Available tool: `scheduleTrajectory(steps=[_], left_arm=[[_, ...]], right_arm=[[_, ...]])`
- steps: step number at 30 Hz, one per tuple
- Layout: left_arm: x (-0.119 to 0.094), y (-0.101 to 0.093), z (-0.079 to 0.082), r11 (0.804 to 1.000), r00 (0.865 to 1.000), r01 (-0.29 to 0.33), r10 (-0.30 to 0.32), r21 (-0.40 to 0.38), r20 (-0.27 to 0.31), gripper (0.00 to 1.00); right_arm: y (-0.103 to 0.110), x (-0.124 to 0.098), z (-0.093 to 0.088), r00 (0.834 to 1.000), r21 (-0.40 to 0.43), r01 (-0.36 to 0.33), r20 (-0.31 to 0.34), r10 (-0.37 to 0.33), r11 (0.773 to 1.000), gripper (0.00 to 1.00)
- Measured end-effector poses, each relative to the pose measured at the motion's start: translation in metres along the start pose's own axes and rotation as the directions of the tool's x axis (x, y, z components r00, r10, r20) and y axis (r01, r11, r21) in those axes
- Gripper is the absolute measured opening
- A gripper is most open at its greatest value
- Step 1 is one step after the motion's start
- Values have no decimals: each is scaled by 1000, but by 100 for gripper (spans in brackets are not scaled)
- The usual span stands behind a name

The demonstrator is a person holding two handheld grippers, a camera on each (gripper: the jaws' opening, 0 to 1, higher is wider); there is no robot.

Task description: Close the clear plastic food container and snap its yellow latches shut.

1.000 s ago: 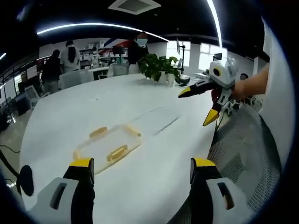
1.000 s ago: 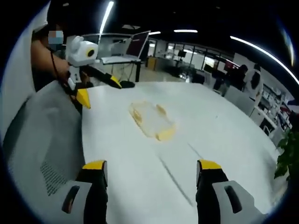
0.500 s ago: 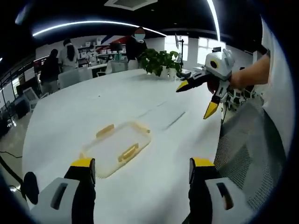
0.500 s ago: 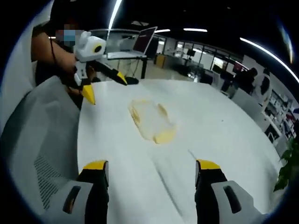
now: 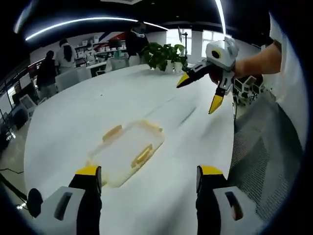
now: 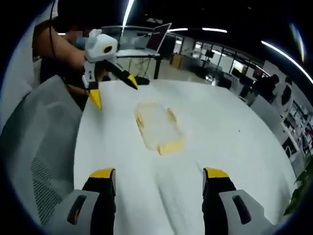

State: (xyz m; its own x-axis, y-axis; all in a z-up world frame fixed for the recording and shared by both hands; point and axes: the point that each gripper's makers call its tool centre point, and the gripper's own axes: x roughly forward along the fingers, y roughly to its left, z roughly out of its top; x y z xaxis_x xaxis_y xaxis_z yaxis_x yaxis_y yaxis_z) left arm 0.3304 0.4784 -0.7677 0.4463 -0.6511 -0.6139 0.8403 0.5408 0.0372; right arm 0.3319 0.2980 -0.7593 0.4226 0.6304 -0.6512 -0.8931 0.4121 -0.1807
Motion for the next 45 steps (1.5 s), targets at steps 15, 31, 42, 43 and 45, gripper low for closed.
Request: scheduleTrajectory(steps=[15,31,42,43,45], left_arm=[[9,21,-10,997,997,26,-21,66,-70,75],[18,45,-18,984,988,66,-41,164,-147,69],[21,65,-31,972,977,91,-45,214,-210,68],[21,67,-32,971,976,94,-46,219,-215,68],[22,71,-35,968,973,98,-44,230,-227,67]], right_arm=[[-13,25,11,999,-38,-49,-10,49,998,68],[-23,53,21,992,-111,-117,-52,112,987,63],[-24,71,19,980,-179,-173,-129,151,968,61],[-24,72,19,979,-184,-176,-132,153,967,61],[-24,75,18,976,-188,-186,-147,159,964,61]])
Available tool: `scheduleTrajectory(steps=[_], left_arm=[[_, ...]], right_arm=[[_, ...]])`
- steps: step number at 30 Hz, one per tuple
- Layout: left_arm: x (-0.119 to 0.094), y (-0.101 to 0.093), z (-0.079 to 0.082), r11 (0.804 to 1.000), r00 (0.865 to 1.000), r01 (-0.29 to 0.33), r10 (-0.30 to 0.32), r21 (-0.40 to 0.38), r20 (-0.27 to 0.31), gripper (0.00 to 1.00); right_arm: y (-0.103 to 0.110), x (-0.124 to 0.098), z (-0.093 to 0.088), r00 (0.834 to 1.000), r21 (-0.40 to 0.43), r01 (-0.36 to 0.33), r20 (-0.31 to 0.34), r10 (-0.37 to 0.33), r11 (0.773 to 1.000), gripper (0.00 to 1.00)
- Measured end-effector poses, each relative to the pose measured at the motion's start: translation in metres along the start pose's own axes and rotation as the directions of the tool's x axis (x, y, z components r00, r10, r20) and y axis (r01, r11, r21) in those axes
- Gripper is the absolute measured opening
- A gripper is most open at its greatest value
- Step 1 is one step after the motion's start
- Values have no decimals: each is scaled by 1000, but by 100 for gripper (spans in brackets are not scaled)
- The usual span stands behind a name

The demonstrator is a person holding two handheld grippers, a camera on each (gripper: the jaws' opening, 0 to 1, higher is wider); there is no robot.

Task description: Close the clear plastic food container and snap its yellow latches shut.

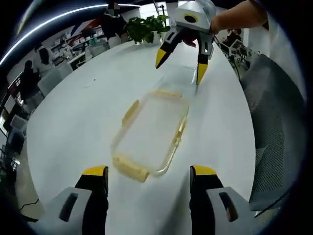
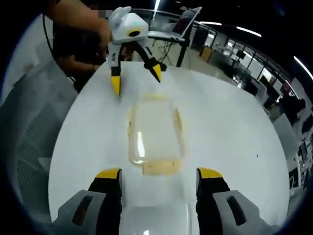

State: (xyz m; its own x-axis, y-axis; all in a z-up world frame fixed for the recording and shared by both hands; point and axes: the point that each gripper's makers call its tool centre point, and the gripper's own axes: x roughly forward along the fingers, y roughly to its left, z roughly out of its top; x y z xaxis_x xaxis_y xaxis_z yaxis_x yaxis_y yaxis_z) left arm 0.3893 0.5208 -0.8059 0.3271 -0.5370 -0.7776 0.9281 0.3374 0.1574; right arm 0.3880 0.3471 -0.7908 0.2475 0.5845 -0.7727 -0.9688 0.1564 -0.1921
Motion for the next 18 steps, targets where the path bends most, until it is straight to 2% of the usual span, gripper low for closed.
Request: scheduleTrajectory(steps=[7,18], left_arm=[[5,8,-7,998,999,19,-17,62,-41,64],[12,16,-9,987,994,76,-63,143,-95,62]], right_arm=[[1,10,-5,998,-39,-41,-53,39,998,60],[1,22,-5,991,-19,-94,-96,92,995,59]])
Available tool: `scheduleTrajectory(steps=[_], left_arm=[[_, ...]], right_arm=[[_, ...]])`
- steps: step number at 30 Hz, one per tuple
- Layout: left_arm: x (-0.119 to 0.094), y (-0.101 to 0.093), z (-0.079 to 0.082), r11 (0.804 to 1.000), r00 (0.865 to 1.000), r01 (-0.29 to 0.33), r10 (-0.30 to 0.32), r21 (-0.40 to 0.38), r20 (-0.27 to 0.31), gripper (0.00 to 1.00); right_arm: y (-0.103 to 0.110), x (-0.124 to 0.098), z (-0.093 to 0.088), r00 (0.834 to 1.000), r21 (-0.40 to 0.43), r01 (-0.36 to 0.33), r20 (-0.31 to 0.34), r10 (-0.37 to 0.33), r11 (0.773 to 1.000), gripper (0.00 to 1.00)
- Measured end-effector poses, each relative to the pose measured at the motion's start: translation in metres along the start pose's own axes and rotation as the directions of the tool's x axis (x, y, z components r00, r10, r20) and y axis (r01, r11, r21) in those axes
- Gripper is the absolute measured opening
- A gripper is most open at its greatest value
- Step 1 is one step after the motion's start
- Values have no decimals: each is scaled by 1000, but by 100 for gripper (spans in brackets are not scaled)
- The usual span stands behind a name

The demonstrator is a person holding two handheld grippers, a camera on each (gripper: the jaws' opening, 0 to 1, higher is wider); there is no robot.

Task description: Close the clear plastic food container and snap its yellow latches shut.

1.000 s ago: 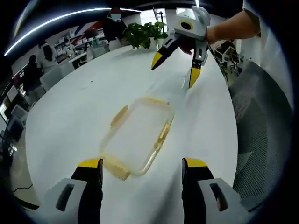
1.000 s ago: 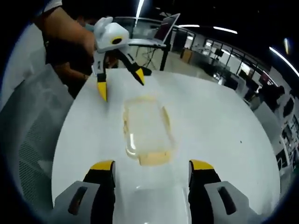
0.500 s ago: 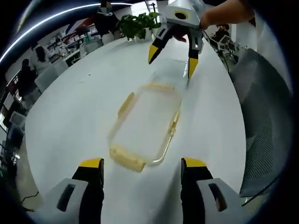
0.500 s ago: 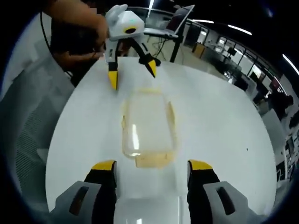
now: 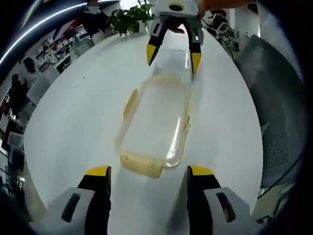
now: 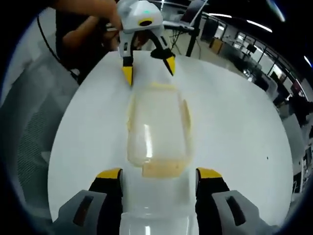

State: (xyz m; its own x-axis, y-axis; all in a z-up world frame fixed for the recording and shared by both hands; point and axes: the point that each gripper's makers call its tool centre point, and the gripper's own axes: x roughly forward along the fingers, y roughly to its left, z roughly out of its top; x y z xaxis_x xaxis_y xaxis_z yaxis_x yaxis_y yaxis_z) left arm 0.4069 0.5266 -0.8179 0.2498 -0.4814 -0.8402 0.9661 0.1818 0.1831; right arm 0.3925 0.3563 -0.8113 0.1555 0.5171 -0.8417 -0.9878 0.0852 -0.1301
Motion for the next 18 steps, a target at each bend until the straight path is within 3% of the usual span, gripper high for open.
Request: scheduleTrajectory(steps=[18], left_arm=[[11,11,-8,988,991,110,-99,113,-95,52]], right_arm=[[-4,17,-3,995,7,-76,-56,77,997,54]])
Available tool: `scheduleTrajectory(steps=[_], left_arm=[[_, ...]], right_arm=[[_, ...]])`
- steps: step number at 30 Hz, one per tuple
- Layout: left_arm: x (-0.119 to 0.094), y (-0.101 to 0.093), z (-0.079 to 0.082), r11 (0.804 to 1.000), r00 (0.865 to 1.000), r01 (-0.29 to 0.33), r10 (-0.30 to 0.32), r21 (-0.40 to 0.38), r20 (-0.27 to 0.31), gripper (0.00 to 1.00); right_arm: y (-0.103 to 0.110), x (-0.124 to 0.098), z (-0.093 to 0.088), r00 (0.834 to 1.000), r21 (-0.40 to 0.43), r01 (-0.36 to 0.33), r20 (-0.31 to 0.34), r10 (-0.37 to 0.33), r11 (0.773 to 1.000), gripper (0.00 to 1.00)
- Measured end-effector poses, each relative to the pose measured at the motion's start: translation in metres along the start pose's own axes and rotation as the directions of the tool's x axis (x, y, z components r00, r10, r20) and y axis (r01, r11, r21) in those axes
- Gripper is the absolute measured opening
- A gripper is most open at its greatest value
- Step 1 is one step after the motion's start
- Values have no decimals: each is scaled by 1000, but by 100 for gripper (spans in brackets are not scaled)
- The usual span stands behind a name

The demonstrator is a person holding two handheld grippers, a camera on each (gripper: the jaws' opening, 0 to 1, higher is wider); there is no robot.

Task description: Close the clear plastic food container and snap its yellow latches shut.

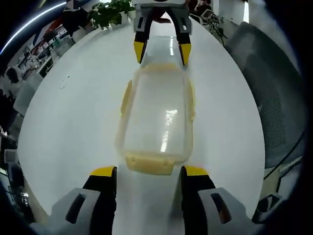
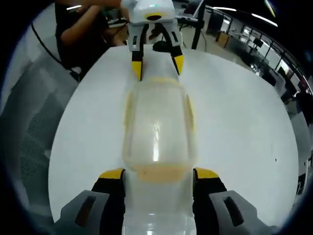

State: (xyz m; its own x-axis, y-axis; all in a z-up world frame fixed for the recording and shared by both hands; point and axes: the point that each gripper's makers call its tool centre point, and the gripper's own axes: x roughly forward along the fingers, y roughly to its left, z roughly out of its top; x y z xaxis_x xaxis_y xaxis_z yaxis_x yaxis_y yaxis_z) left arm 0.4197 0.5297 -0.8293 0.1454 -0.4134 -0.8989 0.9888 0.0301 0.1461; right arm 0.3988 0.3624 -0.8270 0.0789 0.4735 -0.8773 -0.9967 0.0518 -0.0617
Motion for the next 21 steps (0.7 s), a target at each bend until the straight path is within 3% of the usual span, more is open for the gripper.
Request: scheduleTrajectory(steps=[18,21], left_arm=[[7,-3,6,996,996,83,-84,38,5,43],[9,-6,6,994,994,112,-112,8,-1,40]], right_arm=[[1,15,-6,999,39,-43,-27,44,998,52],[3,14,-5,998,39,-43,-40,44,998,51]])
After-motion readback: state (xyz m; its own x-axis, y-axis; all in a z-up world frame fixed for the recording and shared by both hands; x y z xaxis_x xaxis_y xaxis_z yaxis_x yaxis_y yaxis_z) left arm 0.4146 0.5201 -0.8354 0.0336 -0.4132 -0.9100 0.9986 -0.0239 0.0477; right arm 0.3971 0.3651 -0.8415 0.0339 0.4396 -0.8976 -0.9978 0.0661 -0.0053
